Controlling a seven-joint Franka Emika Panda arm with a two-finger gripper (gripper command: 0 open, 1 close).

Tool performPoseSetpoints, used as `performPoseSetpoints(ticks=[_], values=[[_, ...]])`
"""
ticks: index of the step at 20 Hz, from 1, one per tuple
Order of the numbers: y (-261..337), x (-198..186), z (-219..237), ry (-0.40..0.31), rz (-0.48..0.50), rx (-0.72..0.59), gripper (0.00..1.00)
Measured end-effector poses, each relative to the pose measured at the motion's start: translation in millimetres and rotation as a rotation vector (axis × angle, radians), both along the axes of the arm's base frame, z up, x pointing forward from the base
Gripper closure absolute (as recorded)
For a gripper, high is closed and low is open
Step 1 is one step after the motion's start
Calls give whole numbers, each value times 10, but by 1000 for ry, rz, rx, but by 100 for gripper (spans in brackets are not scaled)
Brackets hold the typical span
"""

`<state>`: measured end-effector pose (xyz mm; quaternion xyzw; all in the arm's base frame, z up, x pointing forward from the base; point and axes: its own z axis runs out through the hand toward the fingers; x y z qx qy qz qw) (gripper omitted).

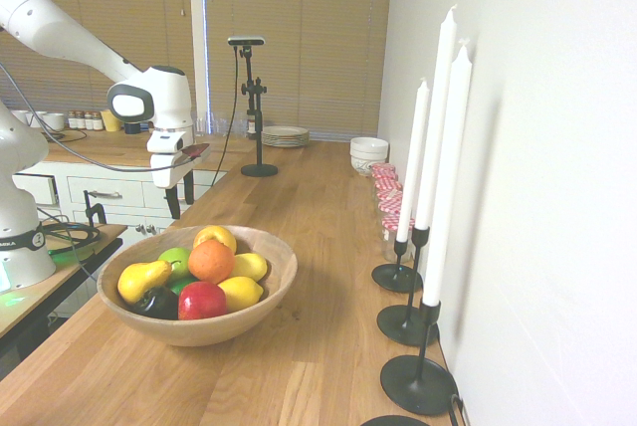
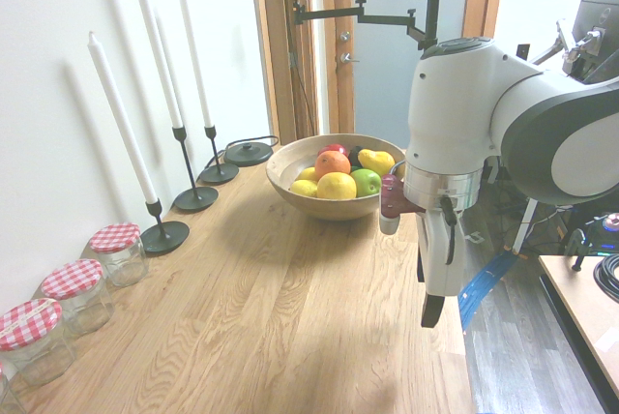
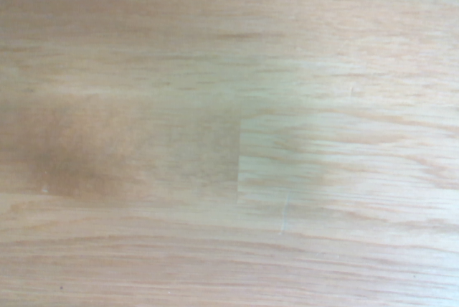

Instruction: Take red apple out of the basket

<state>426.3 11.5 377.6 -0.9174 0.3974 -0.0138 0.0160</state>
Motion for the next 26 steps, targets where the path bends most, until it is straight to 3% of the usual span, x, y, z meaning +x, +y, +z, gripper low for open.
performPoseSetpoints(ticks=[5, 9, 18, 26], values=[[-8, 35, 57, -7, -1, -4, 0], [-207, 198, 442, -32, -21, -6, 0], [-1365, 431, 1563, -131, -172, -10, 0], [-2531, 739, 1781, -135, -287, -16, 0]])
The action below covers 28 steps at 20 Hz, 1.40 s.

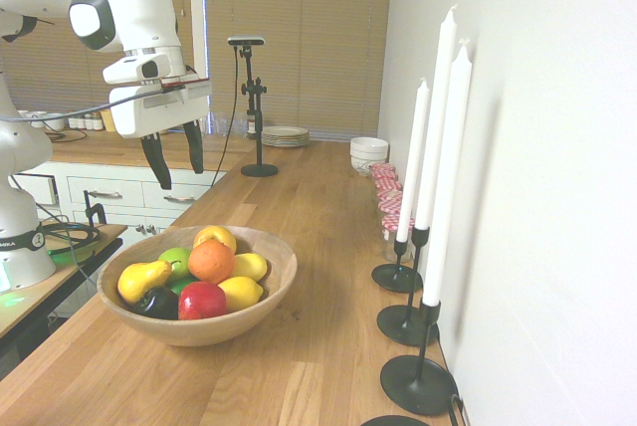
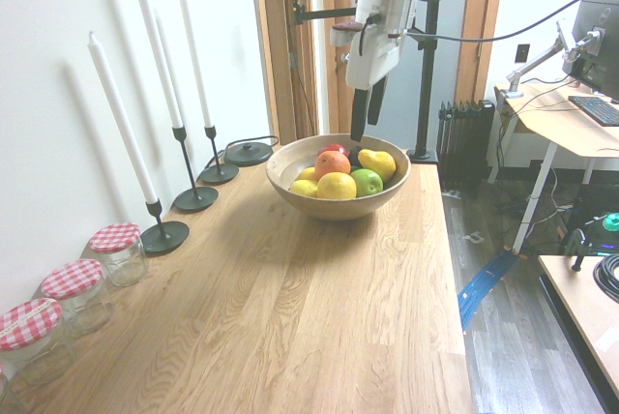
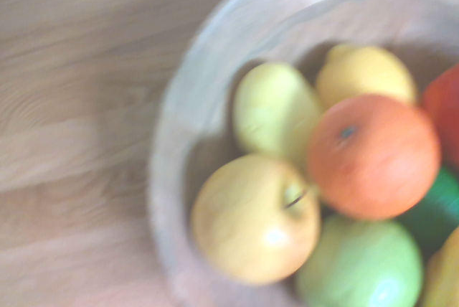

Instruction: Take red apple out of the basket

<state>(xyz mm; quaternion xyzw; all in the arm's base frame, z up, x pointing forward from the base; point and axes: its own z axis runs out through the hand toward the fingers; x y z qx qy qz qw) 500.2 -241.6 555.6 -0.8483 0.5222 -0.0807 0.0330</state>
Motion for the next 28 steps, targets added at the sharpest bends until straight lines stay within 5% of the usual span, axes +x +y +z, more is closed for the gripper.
performPoseSetpoints(ticks=[28], values=[[-1757, 471, -848, 54, -130, 152, 0]])
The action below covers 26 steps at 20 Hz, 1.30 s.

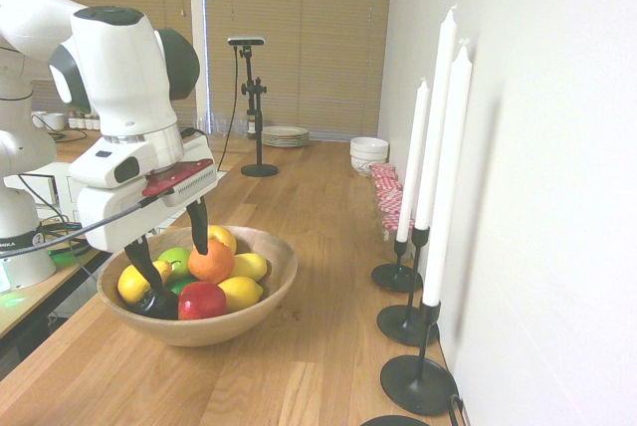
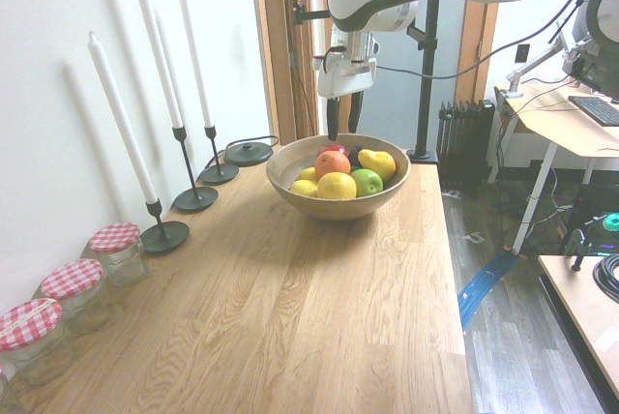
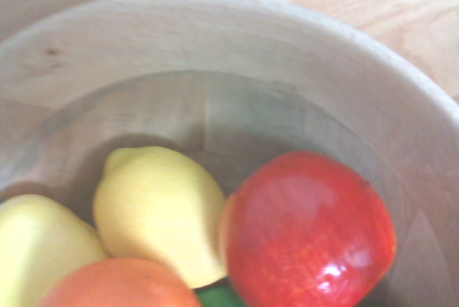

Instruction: Take red apple out of the basket

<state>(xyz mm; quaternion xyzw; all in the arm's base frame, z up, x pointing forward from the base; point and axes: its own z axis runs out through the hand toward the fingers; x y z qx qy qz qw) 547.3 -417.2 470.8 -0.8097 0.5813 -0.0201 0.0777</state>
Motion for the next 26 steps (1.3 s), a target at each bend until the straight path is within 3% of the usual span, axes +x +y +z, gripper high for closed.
performPoseSetpoints(ticks=[10, 17, 18, 26], values=[[-40, 157, -507, 13, 22, 29, 0], [-99, 359, -522, -13, 66, 4, 0], [-100, 383, -498, -14, 71, 3, 100], [-99, 453, -581, -1, 85, 17, 100]])
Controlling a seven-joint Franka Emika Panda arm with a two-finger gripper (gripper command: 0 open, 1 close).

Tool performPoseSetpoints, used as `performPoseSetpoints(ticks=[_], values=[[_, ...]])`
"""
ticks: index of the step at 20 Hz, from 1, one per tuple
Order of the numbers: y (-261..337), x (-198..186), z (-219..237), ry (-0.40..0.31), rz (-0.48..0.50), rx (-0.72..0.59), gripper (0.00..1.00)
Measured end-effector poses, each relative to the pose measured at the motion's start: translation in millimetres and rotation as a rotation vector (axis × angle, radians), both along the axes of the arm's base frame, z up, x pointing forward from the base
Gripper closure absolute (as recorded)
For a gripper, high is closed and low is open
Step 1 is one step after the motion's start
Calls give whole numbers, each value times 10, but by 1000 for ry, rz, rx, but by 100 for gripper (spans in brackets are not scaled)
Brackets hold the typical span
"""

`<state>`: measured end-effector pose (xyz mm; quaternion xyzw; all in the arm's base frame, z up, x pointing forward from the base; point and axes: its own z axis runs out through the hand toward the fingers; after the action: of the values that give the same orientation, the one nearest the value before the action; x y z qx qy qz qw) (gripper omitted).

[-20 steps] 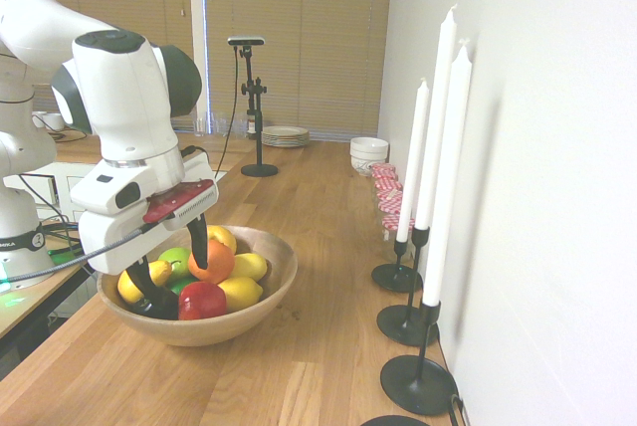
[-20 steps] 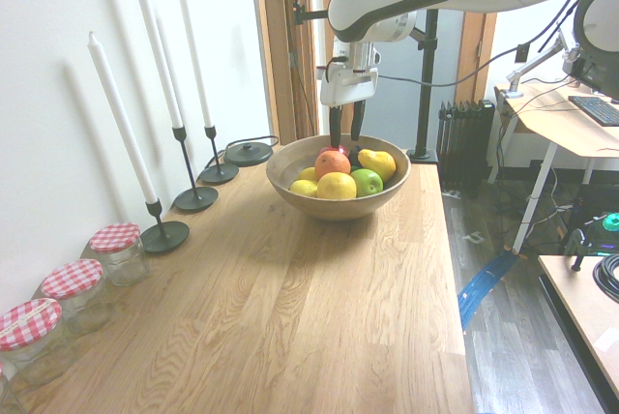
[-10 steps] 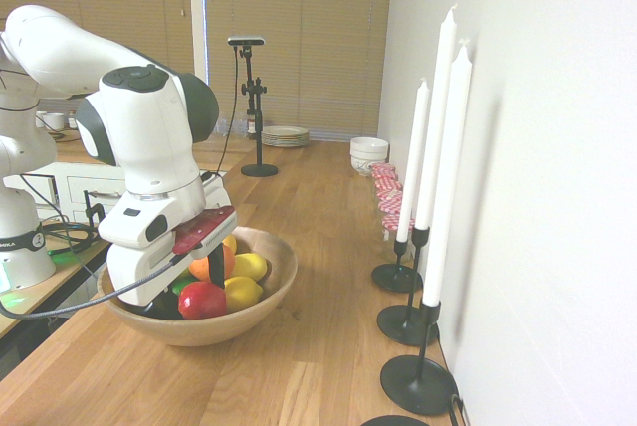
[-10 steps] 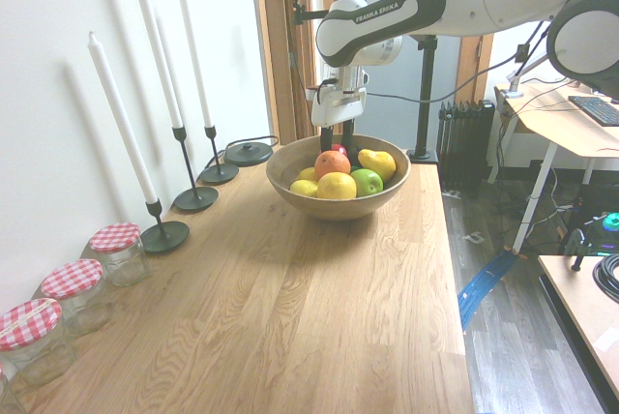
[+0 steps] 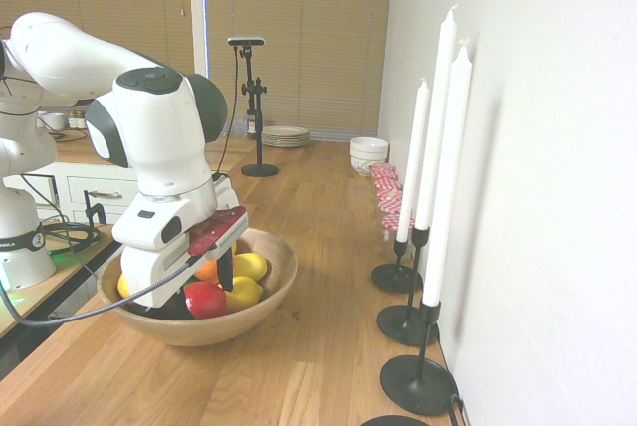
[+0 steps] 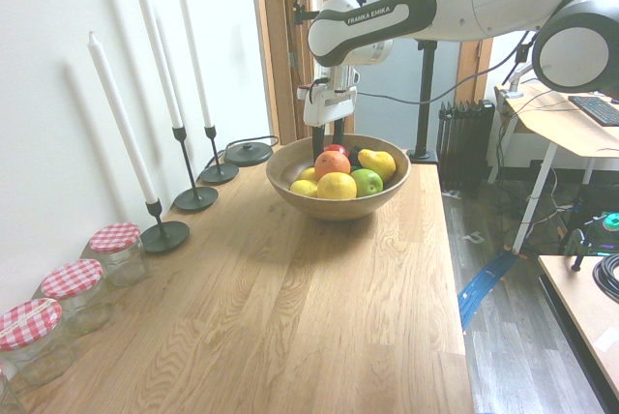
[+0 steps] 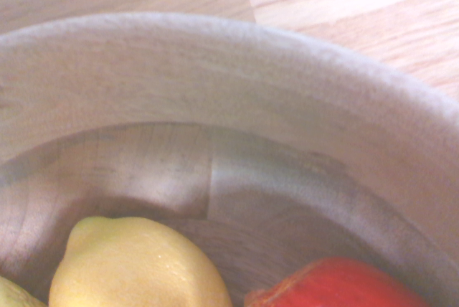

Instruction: Take red apple out of the basket

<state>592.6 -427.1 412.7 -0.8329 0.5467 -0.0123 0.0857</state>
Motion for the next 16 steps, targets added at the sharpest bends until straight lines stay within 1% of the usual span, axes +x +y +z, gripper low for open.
performPoseSetpoints(ticks=[16], values=[[71, 88, -51, 7, 1, 19, 100]])
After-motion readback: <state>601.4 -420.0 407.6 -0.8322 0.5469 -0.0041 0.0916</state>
